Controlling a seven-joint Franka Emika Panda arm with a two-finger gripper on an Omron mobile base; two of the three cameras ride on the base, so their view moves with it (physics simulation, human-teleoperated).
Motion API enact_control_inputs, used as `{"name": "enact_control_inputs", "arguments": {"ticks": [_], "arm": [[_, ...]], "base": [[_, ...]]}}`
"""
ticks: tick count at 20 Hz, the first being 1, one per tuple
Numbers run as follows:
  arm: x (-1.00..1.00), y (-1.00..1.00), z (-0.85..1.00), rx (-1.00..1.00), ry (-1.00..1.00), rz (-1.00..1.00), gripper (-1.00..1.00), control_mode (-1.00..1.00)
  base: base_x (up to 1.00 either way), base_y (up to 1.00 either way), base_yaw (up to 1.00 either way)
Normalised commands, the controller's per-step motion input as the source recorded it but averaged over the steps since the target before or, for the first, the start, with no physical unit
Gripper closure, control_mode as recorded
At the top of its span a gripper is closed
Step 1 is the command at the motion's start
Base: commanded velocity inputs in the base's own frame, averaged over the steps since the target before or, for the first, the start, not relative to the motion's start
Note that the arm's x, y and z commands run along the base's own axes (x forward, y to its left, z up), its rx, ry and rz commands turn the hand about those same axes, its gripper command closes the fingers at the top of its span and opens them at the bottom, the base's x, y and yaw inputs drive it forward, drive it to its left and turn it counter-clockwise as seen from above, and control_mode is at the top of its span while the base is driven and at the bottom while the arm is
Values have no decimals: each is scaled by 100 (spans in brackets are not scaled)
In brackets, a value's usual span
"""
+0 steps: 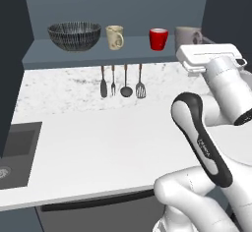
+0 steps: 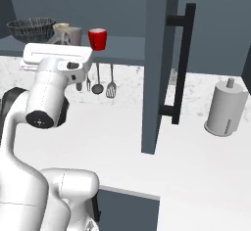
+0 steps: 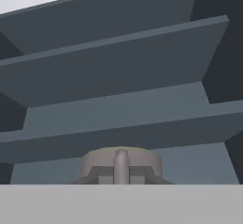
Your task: Gather all objects into one cabinet and sort the glasses and bowls to opposite sides.
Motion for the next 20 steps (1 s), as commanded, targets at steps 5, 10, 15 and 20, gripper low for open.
{"name": "enact_control_inputs", "arguments": {"ticks": [5, 10, 15, 20], "arm": [[32, 20, 0, -3, 1, 0, 100, -100], [10, 20, -26, -5, -9, 3, 100, -100], [19, 0, -5, 0, -22, 1, 100, -100], [28, 0, -7, 0, -7, 0, 100, -100]], "base": [[0, 0, 0], [0, 0, 0], [0, 0, 0], [0, 0, 0]]}}
